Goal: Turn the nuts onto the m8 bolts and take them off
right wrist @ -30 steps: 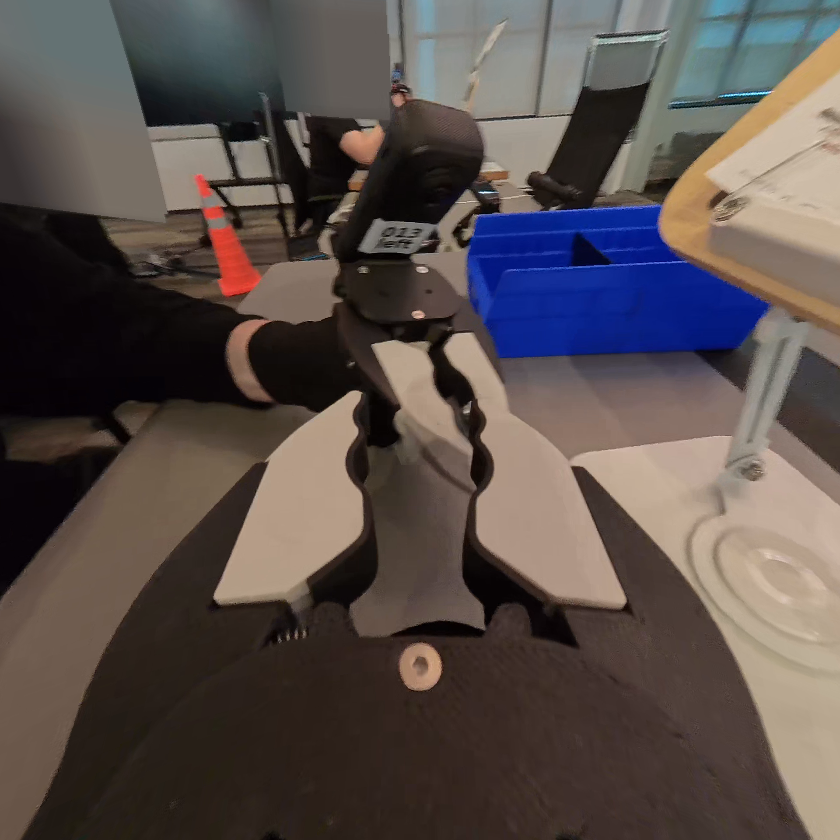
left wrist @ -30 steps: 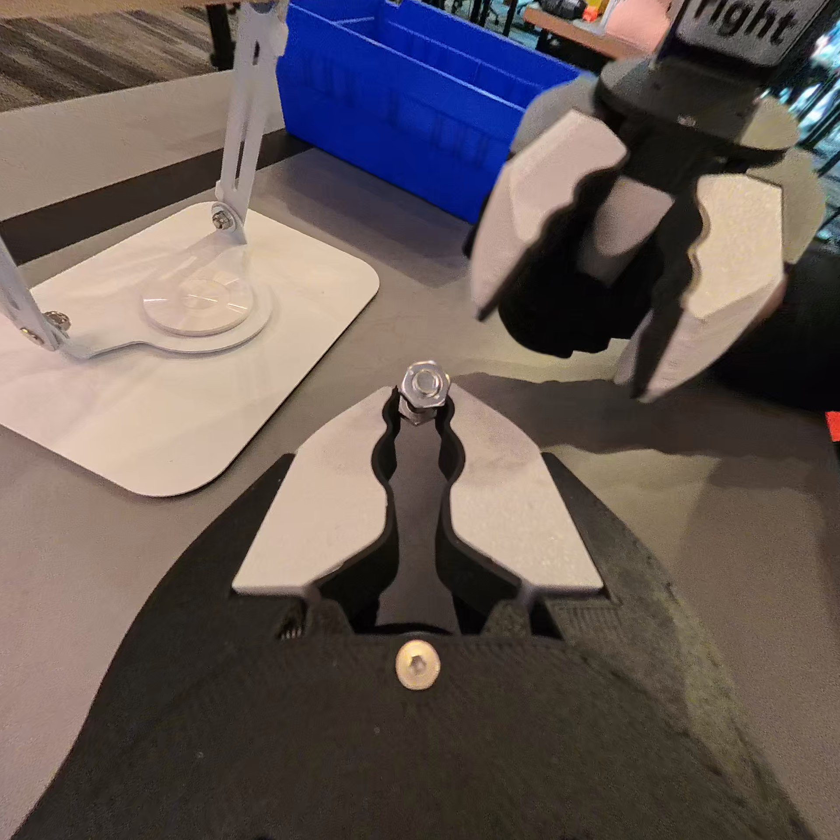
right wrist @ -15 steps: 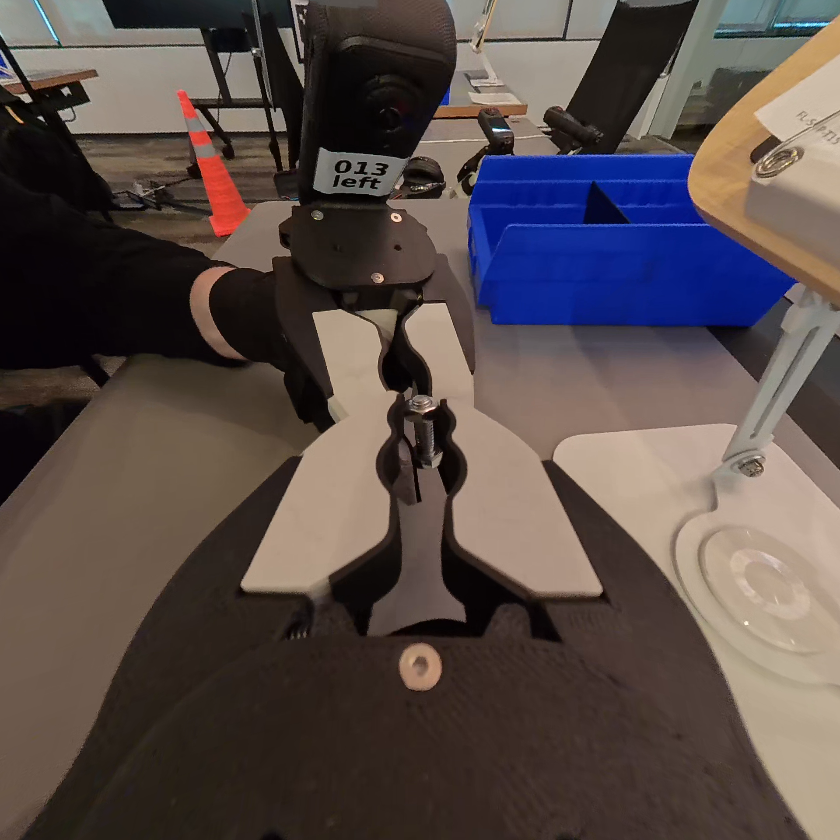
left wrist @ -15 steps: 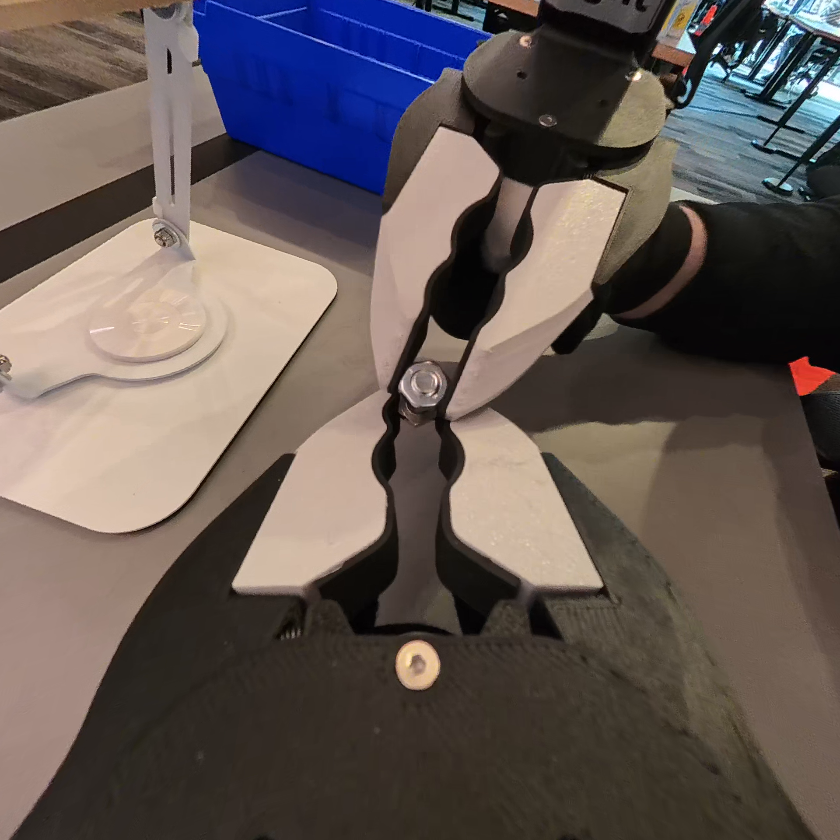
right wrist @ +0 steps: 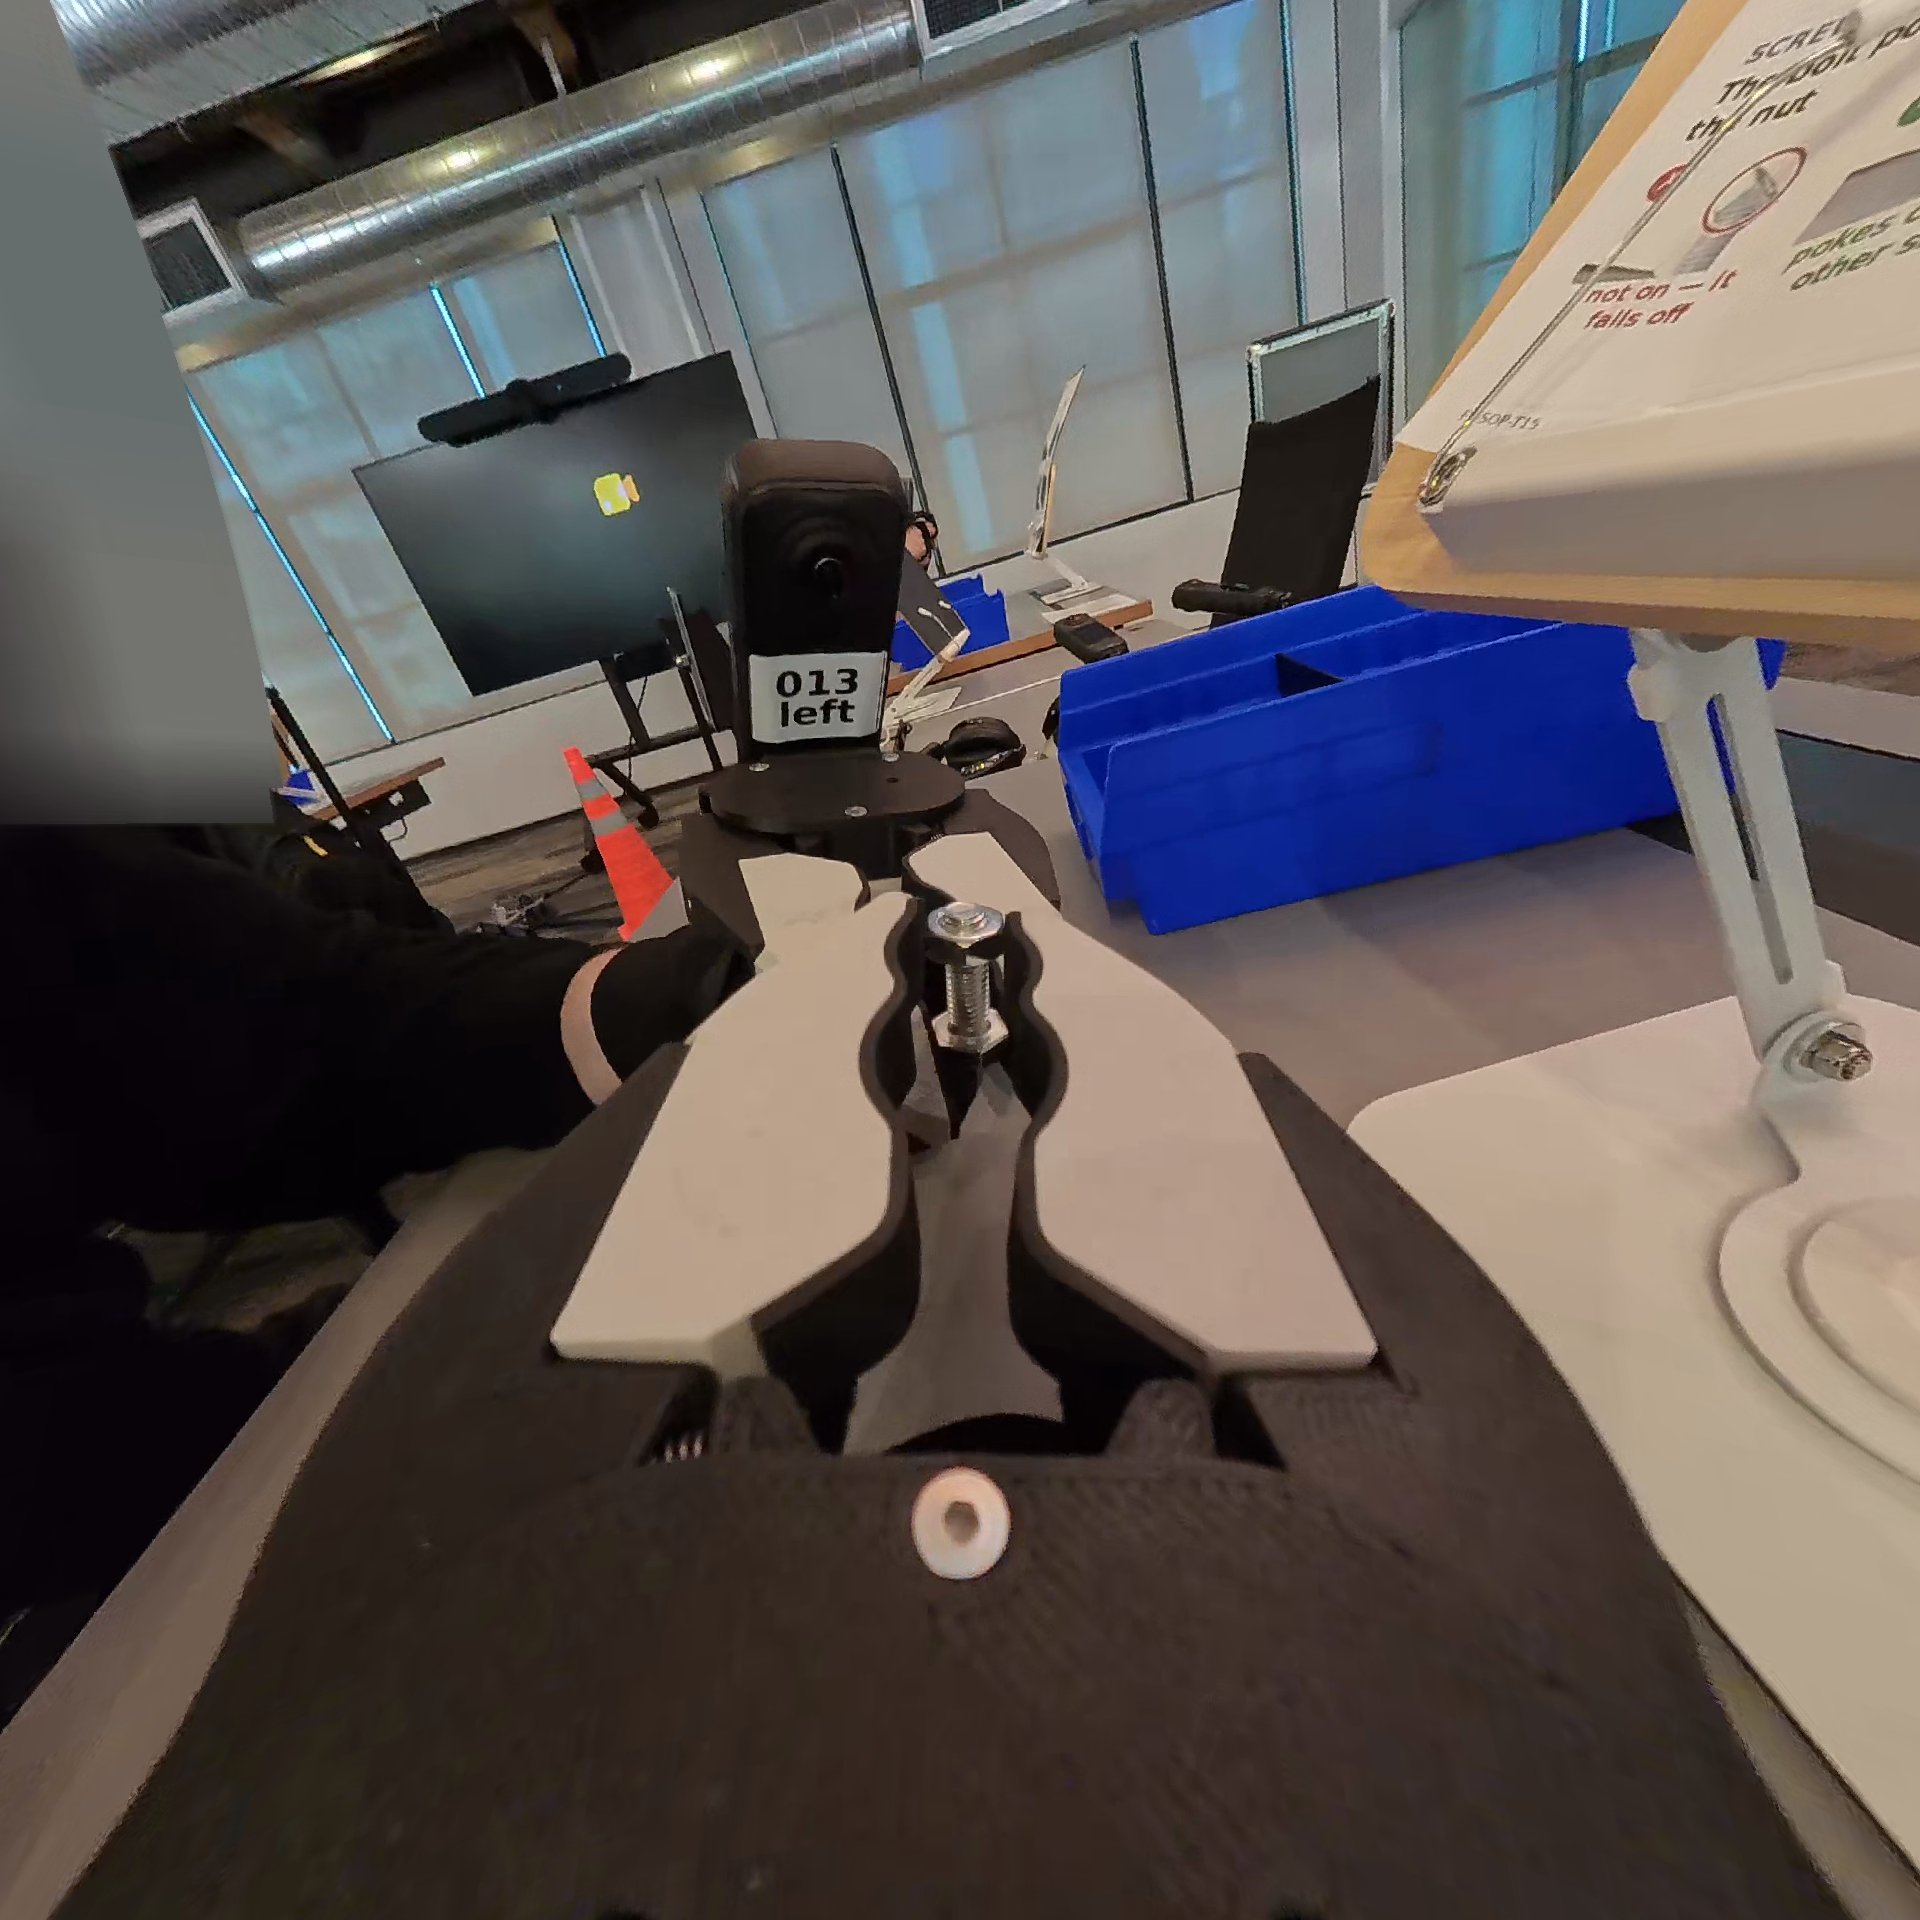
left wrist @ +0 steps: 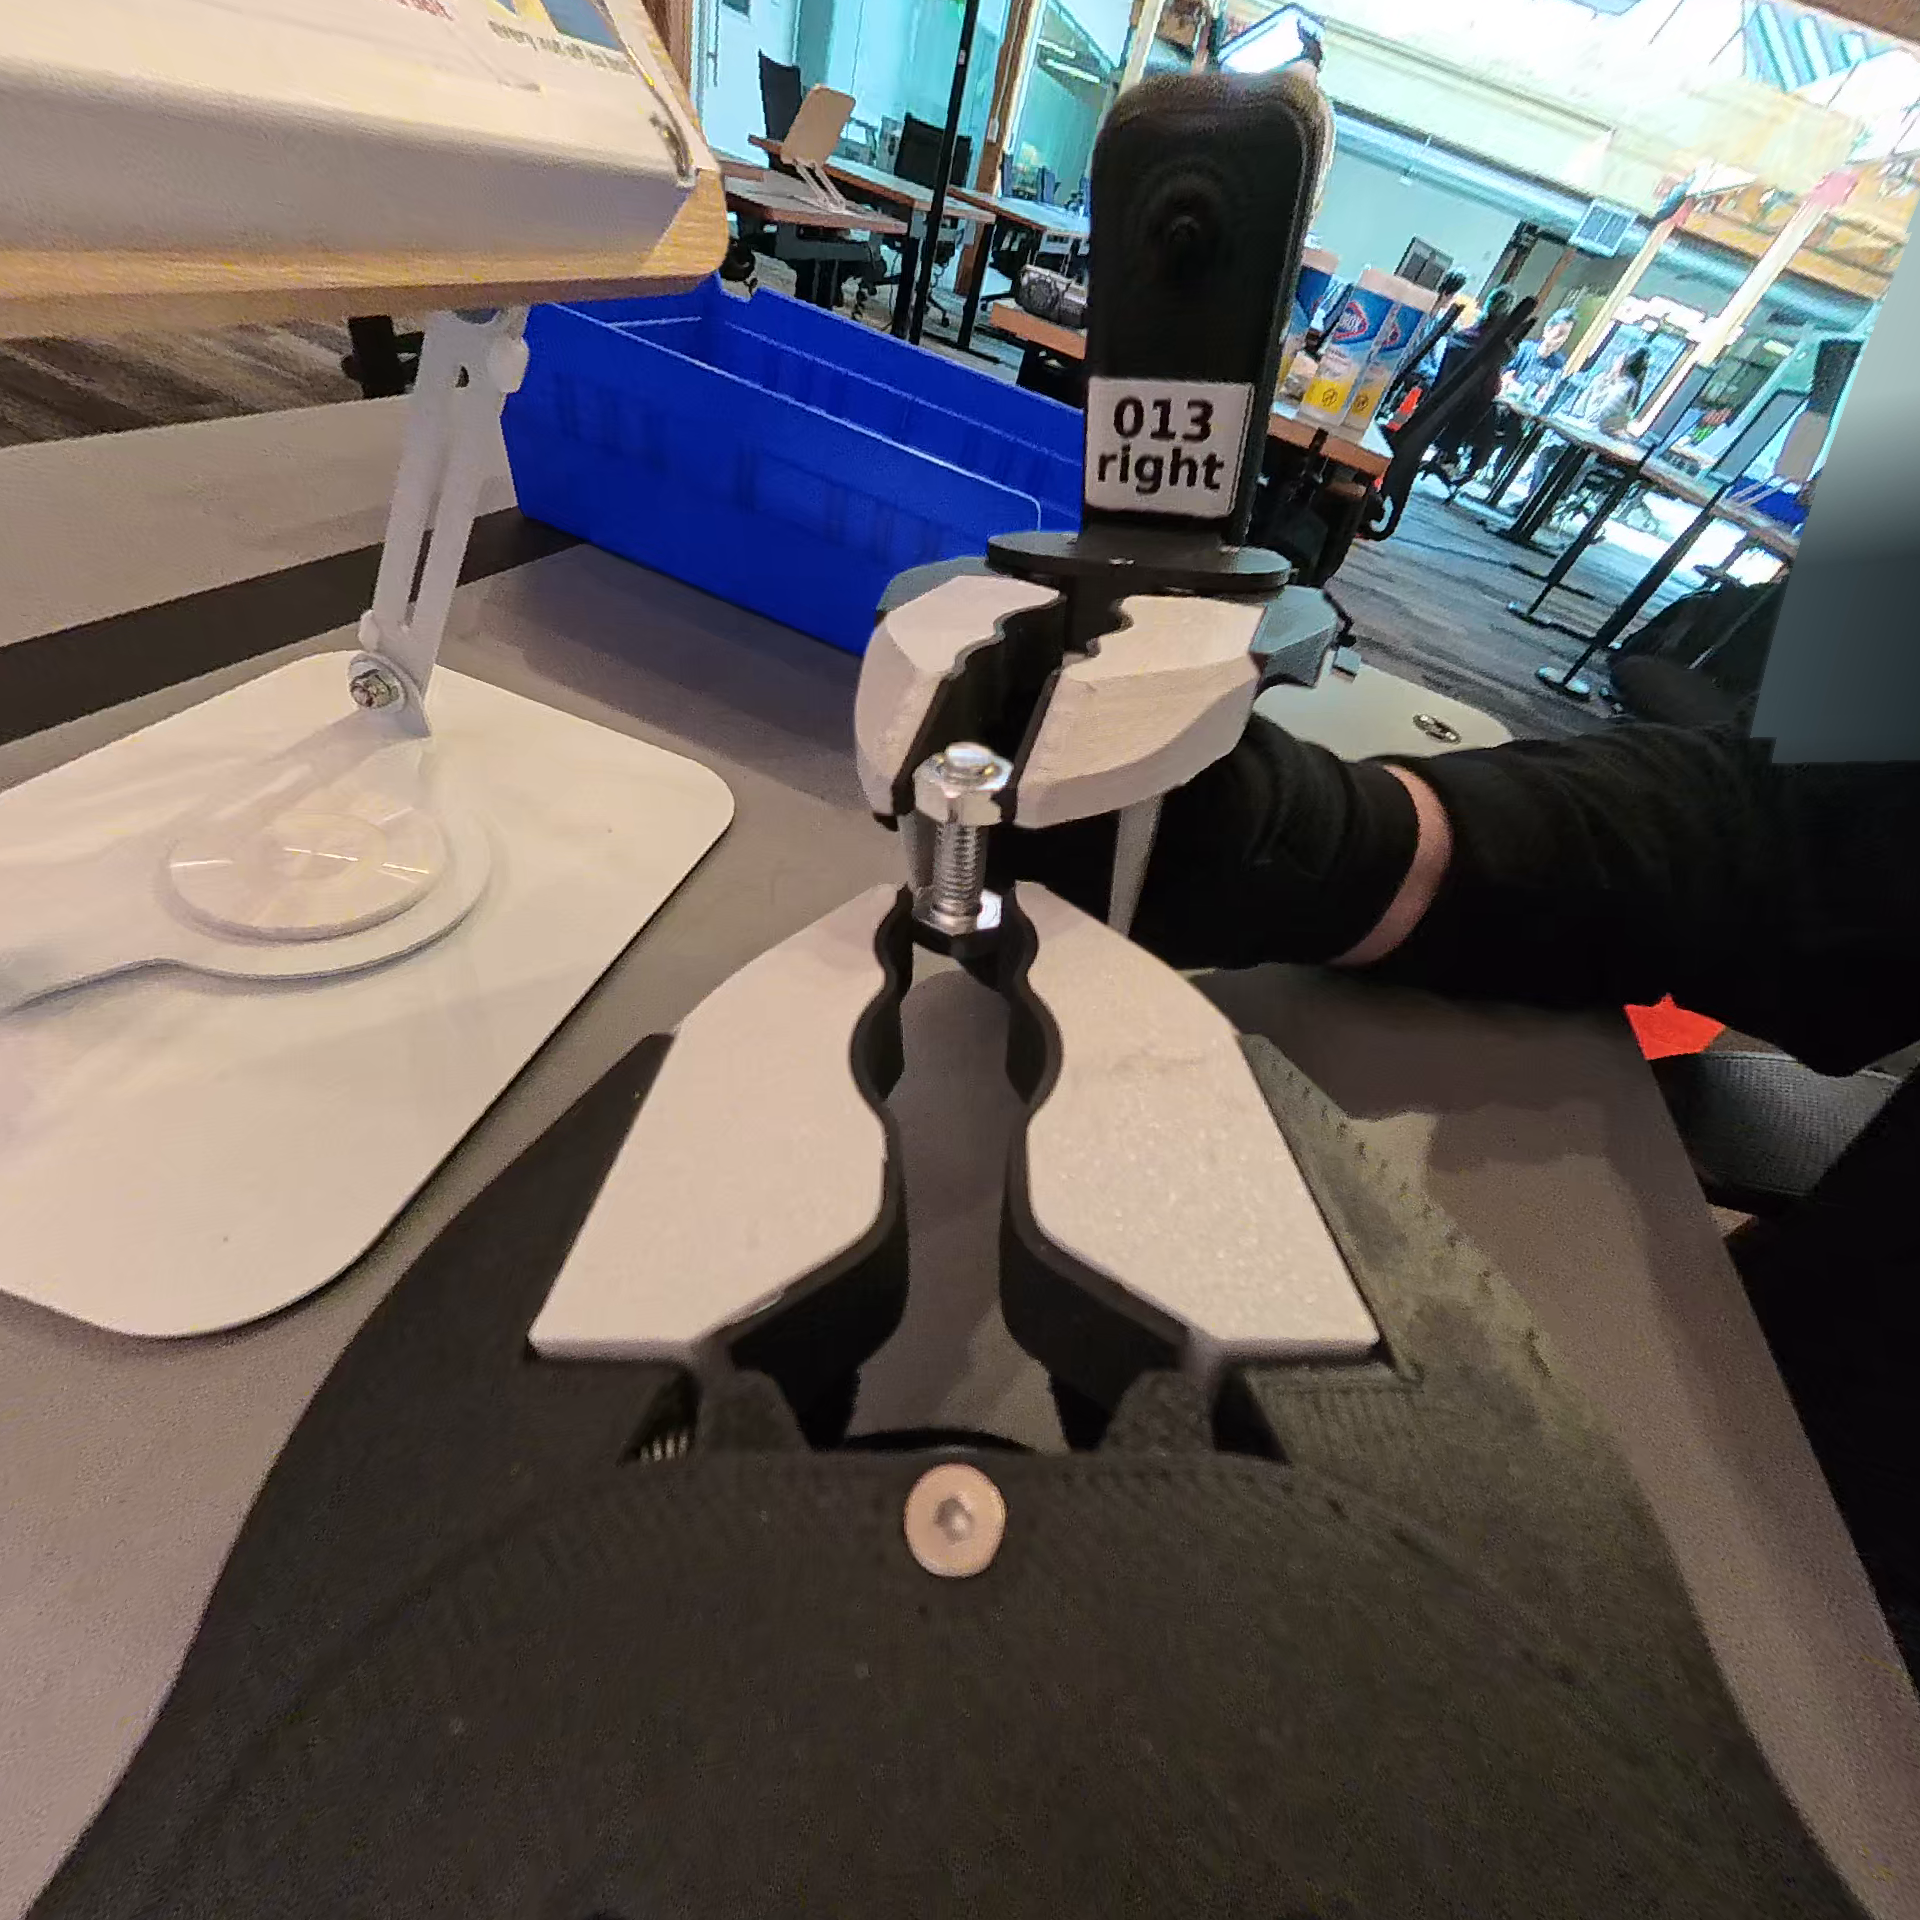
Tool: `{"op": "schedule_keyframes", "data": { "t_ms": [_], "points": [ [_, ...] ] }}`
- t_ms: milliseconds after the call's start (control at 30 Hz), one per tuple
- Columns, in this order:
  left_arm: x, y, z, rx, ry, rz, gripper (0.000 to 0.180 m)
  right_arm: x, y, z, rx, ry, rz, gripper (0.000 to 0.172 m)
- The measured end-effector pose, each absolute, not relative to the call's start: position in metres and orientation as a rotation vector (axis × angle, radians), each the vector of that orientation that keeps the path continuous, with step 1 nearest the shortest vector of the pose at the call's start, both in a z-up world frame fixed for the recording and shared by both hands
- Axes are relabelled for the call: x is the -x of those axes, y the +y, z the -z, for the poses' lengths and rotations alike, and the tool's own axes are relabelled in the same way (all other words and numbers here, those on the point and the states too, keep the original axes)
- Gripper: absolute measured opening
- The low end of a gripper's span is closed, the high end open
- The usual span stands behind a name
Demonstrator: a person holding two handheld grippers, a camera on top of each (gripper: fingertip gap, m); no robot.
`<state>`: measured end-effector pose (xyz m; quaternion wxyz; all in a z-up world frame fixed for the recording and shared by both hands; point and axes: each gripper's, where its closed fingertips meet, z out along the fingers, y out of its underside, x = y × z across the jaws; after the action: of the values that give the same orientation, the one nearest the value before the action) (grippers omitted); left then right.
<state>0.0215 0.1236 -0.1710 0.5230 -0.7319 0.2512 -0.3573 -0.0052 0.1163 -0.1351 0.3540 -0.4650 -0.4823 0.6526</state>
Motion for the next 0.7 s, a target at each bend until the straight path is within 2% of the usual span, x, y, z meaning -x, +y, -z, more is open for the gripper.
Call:
{"op": "schedule_keyframes", "data": {
  "t_ms": [267,333,433,467,633,667,700],
  "points": [
    [-0.022,0.121,0.171,1.757,0.621,0.861,0.014,0.005,0.116,0.134,1.198,-1.243,-1.706,0.015],
    [-0.023,0.120,0.173,1.770,0.636,0.860,0.014,0.005,0.117,0.135,1.205,-1.265,-1.701,0.033],
    [-0.026,0.118,0.174,1.777,0.655,0.855,0.015,0.007,0.115,0.135,1.190,-1.314,-1.658,0.047],
    [-0.025,0.119,0.174,1.780,0.649,0.853,0.014,0.007,0.113,0.134,1.176,-1.335,-1.661,0.047],
    [-0.017,0.121,0.171,1.783,0.596,0.883,0.014,-0.006,0.104,0.134,1.129,-1.399,-1.668,0.044],
    [-0.012,0.124,0.171,1.789,0.567,0.868,0.014,-0.018,0.097,0.130,1.066,-1.430,-1.721,0.011],
    [-0.009,0.124,0.171,1.790,0.563,0.874,0.014,-0.027,0.096,0.128,1.058,-1.426,-1.752,0.006]
  ]
}}
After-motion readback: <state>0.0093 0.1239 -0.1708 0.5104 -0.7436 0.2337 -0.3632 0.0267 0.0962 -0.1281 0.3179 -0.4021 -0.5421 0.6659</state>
